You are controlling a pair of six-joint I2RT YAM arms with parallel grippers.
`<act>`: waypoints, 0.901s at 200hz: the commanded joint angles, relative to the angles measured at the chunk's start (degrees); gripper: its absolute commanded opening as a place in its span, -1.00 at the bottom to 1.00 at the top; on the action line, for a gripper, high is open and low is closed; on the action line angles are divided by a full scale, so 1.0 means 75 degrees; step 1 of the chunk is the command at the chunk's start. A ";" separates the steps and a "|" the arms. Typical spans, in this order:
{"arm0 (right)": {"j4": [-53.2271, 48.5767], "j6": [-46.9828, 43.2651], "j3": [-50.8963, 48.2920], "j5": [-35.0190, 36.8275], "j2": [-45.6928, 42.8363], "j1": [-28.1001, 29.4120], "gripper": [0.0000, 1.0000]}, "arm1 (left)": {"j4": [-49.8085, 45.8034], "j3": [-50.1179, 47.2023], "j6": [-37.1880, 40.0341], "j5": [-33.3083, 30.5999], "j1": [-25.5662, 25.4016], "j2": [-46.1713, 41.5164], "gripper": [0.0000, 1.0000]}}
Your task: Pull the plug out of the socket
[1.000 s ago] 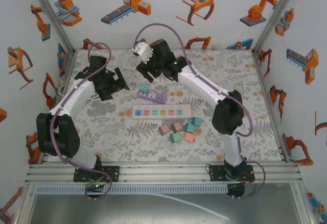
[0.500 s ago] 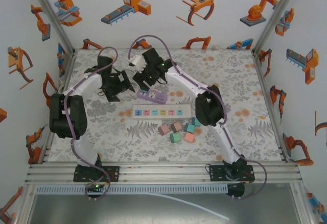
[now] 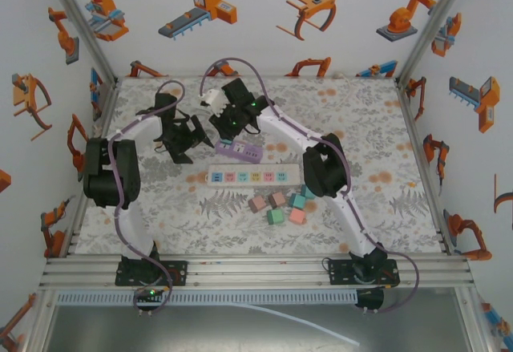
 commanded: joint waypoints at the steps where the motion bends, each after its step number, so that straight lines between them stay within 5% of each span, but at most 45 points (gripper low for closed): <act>1: 0.0202 -0.0094 -0.0081 -0.0182 0.0091 -0.0028 -0.26 | 0.0206 0.0104 -0.0271 0.0495 0.0082 0.0124 0.73; 44: 0.0179 -0.0124 -0.0208 -0.0499 0.0114 -0.0028 -0.17 | 0.0330 0.0198 -0.0284 0.0829 0.0084 0.0309 0.67; 85: 0.0155 -0.0115 -0.0130 -0.0530 0.0192 -0.0028 -0.30 | 0.0294 0.0230 -0.0465 0.0683 0.0079 0.0509 0.59; 115: 0.0138 -0.0159 -0.0070 -0.0513 0.0274 -0.0028 -0.09 | 0.0434 0.0239 -0.0595 0.0875 0.0074 0.0664 0.58; 180: 0.0201 -0.0011 -0.0055 -0.0518 0.0366 -0.0018 -0.38 | 0.0518 0.0274 -0.0792 0.1034 0.0051 0.0920 0.50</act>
